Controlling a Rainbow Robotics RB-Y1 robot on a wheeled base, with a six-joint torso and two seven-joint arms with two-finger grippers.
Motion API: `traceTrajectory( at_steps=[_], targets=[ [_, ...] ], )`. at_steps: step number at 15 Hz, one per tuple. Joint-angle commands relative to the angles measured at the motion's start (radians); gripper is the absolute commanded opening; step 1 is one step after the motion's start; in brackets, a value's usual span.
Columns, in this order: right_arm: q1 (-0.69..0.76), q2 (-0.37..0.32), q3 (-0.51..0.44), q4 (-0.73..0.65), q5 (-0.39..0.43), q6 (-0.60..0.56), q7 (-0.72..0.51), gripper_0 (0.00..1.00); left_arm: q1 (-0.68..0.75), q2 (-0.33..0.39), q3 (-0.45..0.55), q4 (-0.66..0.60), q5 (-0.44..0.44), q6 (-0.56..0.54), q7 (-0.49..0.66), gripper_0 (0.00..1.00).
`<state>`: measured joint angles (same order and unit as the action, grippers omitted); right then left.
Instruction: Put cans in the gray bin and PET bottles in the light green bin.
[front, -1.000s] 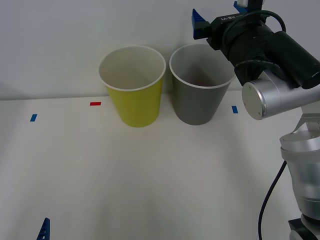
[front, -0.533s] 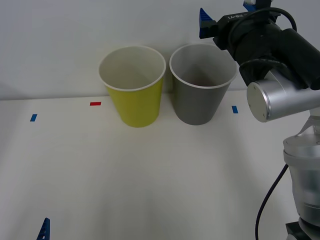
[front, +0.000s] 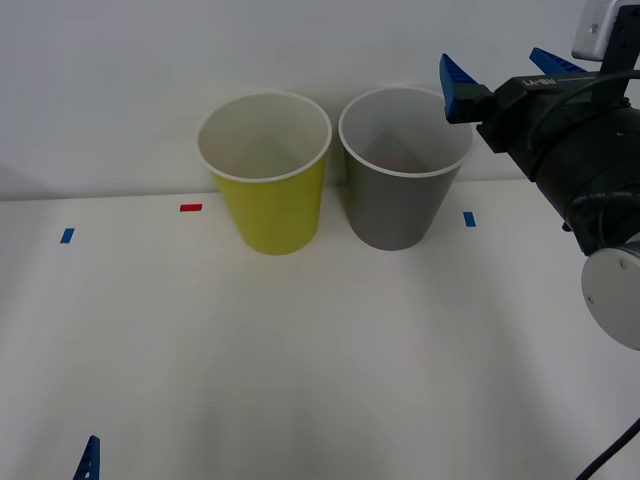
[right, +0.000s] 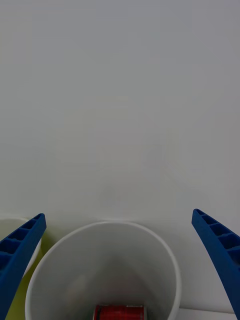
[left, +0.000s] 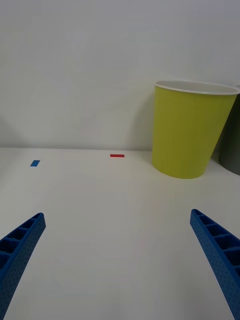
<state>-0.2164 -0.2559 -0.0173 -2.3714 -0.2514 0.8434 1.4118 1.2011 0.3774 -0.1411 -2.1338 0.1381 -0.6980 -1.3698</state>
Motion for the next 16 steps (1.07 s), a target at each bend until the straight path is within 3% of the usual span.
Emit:
traceTrajectory(
  at_steps=[1,4,6,11,12,14,16],
  targets=[
    [0.146,-0.065,0.002,-0.118,-0.019,-0.009,-0.014,1.00,0.000,0.000,0.000,0.000,0.000,0.000,0.000,1.00],
    [0.264,-0.103,0.014,-0.147,-0.009,-0.083,-0.017,1.00,0.000,0.000,0.000,0.000,0.000,0.000,0.000,1.00],
    [0.368,-0.129,0.036,-0.147,0.044,-0.184,-0.022,1.00,0.000,0.000,0.000,0.000,0.000,0.000,0.000,1.00],
    [0.563,-0.118,0.057,-0.135,0.061,-0.382,-0.010,1.00,0.000,0.000,0.000,0.000,0.000,0.000,0.000,1.00],
    [0.597,-0.115,0.065,-0.111,0.069,-0.455,-0.007,1.00,0.000,0.000,0.000,0.000,0.000,0.000,0.000,1.00],
    [0.655,-0.114,0.108,0.000,0.158,-0.690,-0.011,1.00,0.000,0.000,0.000,0.000,0.000,0.000,0.000,1.00],
    [0.718,-0.114,0.115,0.043,0.188,-0.800,-0.010,1.00,0.000,0.000,0.000,0.000,0.000,0.000,0.000,1.00]
  ],
)
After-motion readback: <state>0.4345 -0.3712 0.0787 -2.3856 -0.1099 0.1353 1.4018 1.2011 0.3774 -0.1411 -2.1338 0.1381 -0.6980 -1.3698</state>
